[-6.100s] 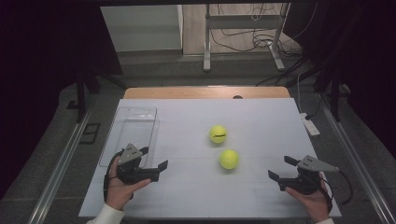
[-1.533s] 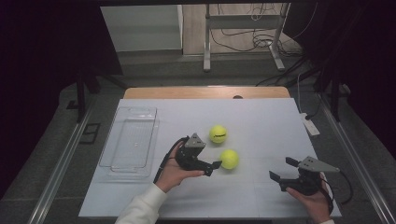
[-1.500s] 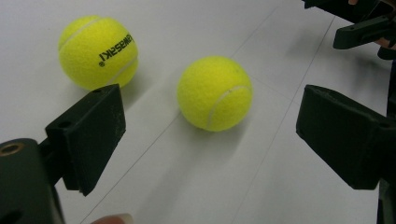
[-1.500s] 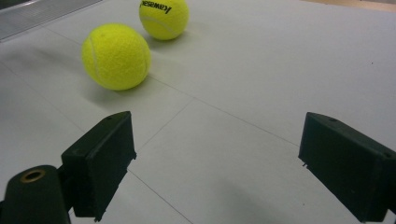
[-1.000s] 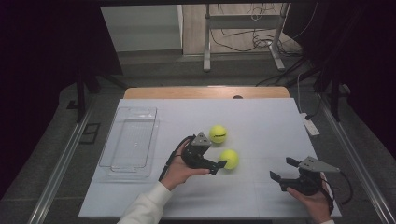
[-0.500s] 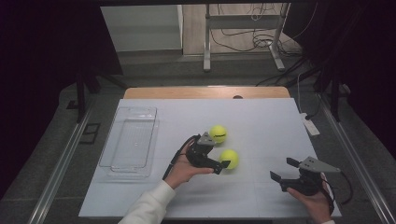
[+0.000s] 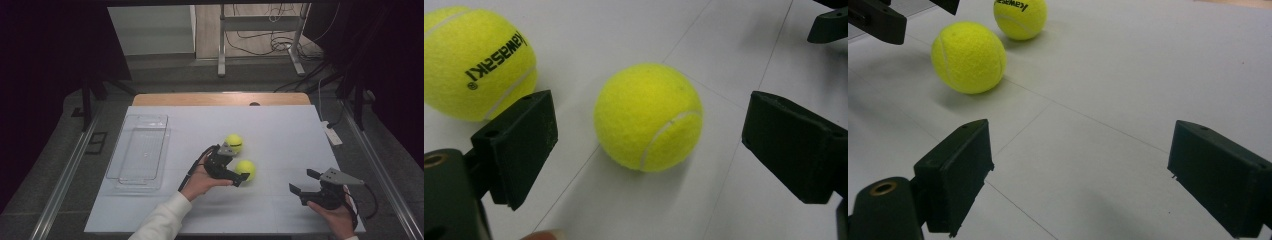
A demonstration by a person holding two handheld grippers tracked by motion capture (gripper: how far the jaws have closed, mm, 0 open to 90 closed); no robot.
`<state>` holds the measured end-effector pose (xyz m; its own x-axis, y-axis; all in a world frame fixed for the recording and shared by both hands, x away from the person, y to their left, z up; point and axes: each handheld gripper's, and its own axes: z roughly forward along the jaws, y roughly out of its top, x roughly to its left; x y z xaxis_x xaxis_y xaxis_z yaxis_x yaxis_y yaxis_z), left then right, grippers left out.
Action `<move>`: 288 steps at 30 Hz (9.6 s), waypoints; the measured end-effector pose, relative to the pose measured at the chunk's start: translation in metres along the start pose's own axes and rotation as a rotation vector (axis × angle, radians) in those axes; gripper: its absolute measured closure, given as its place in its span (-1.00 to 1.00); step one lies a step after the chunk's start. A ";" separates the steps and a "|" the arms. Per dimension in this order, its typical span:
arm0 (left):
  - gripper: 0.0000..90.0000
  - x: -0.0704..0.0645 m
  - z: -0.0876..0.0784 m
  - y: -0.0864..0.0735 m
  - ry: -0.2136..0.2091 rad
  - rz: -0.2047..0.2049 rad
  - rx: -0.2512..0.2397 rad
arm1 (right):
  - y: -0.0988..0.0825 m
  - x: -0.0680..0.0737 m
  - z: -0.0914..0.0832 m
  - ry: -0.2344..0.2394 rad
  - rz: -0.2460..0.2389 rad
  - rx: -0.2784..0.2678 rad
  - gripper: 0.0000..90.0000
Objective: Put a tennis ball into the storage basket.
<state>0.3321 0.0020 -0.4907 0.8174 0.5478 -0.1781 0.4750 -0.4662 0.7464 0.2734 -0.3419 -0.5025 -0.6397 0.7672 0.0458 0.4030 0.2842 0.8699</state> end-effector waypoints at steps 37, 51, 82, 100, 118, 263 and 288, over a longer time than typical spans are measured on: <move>-0.80 -0.002 0.038 0.001 -0.016 0.039 0.081 | -0.001 -0.001 -0.001 -0.004 0.004 0.005 -0.76; -0.43 -0.001 0.042 -0.001 0.015 0.022 0.102 | -0.001 -0.002 -0.002 -0.014 0.010 0.006 -0.76; -0.41 -0.002 0.014 0.004 0.022 0.044 0.021 | -0.002 -0.002 -0.003 -0.025 0.008 0.007 -0.75; -0.41 -0.004 -0.008 0.009 0.026 0.055 -0.039 | -0.003 -0.002 -0.004 -0.030 0.010 0.004 -0.75; -0.41 -0.004 -0.027 0.014 0.030 0.054 -0.094 | -0.002 -0.001 -0.005 -0.031 0.006 0.003 -0.75; -0.41 0.044 -0.155 0.014 0.230 -0.070 -0.406 | -0.003 -0.001 -0.007 -0.045 0.006 0.002 -0.75; -0.41 0.058 -0.165 0.007 0.278 -0.110 -0.414 | -0.003 -0.001 -0.007 -0.046 0.005 0.000 -0.75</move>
<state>0.3288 0.1448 -0.3904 0.6257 0.7683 -0.1348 0.3383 -0.1116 0.9344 0.2682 -0.3473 -0.5017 -0.6069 0.7943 0.0277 0.4066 0.2804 0.8695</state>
